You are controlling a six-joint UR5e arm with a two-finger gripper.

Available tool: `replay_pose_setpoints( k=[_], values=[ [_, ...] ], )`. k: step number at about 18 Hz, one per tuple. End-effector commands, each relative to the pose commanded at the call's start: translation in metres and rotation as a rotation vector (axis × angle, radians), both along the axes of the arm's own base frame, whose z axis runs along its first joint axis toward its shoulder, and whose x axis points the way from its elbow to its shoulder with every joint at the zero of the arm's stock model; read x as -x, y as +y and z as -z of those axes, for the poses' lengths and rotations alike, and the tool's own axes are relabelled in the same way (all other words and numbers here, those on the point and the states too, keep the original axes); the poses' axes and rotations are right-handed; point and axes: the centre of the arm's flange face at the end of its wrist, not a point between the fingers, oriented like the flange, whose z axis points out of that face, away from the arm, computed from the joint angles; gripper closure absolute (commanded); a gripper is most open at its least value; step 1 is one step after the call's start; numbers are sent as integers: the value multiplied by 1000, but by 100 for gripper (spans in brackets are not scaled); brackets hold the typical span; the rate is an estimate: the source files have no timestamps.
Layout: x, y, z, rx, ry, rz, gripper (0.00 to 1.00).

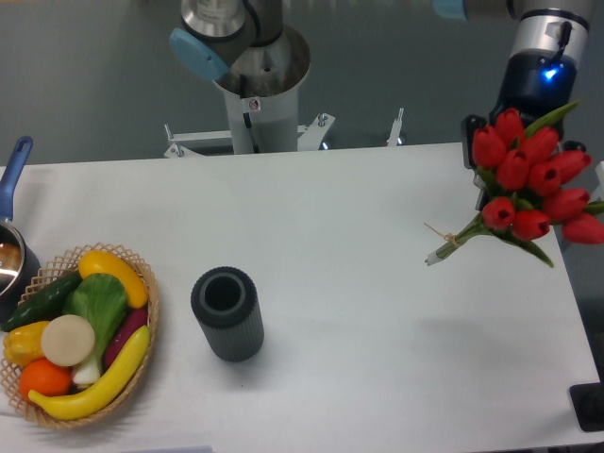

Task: Place the flowers on the table
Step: 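Lift the red tulip bouquet with the gripper and swing it over the table, then lower the held tulips toward the table surface beside the black cup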

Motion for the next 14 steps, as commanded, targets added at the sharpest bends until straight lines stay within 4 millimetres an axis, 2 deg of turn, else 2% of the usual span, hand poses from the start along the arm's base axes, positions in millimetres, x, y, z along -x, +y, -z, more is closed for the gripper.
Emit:
replay_pose_setpoints(
  k=[4, 8, 14],
  values=[
    [-14, 23, 15, 145, 32, 9, 53],
    [-35, 56, 33, 330, 82, 36, 53],
    [-46, 89, 75, 512, 99, 82, 53]
  ],
)
